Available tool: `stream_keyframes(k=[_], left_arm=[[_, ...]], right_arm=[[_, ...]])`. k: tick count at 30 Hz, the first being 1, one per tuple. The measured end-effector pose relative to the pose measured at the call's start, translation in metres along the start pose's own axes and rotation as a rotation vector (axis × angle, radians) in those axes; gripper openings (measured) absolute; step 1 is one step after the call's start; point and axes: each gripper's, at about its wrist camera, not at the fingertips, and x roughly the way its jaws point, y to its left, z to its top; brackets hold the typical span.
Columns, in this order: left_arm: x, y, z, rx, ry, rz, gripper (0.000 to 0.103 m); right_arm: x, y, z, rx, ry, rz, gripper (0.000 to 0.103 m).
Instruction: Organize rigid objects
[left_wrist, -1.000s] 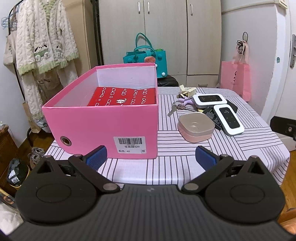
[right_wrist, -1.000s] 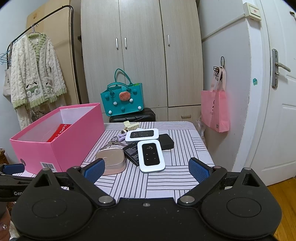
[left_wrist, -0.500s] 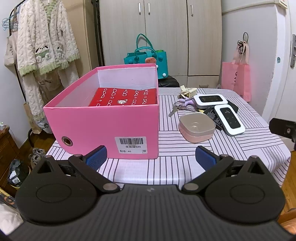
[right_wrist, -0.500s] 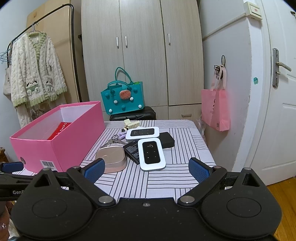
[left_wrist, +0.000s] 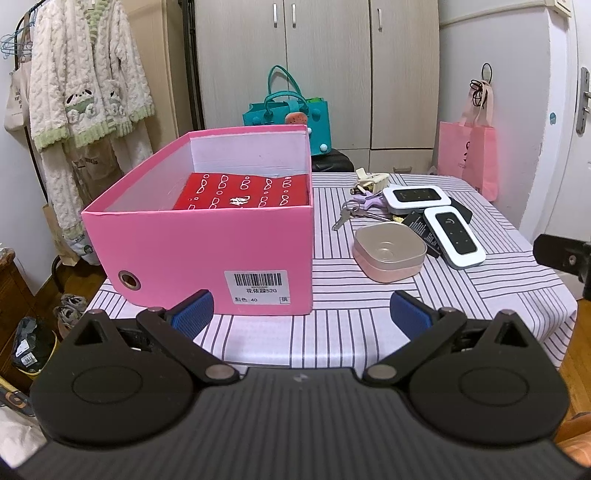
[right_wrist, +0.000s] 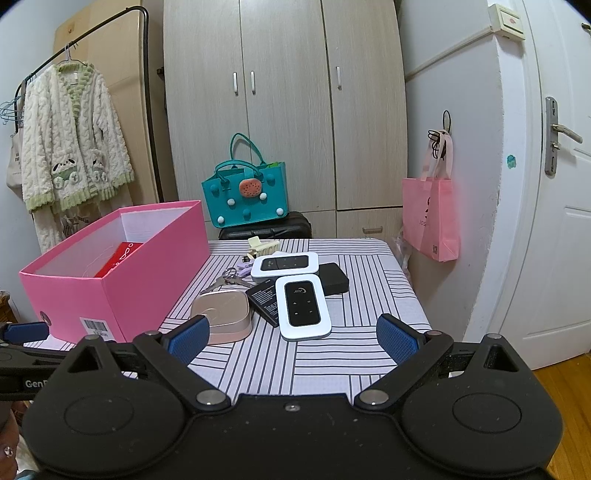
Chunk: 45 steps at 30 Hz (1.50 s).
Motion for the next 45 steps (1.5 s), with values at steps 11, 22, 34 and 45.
stream_keyframes(k=[11, 22, 34, 45], left_arm=[[0.004, 0.003, -0.001, -0.009, 0.015, 0.0, 0.103], [0.005, 0.024, 0.005, -0.027, 0.028, 0.021, 0.103], [-0.021, 0.072, 0.051, 0.128, -0.075, -0.03, 0.103], [-0.013, 0.119, 0.096, 0.136, -0.092, -0.101, 0.103]], right_arm=[[0.002, -0.001, 0.0, -0.004, 0.009, 0.0, 0.099], [0.007, -0.004, -0.002, -0.047, -0.08, 0.114, 0.099], [0.057, 0.023, 0.009, -0.122, 0.067, 0.358, 0.098], [0.107, 0.051, 0.002, -0.173, 0.119, 0.296, 0.096]])
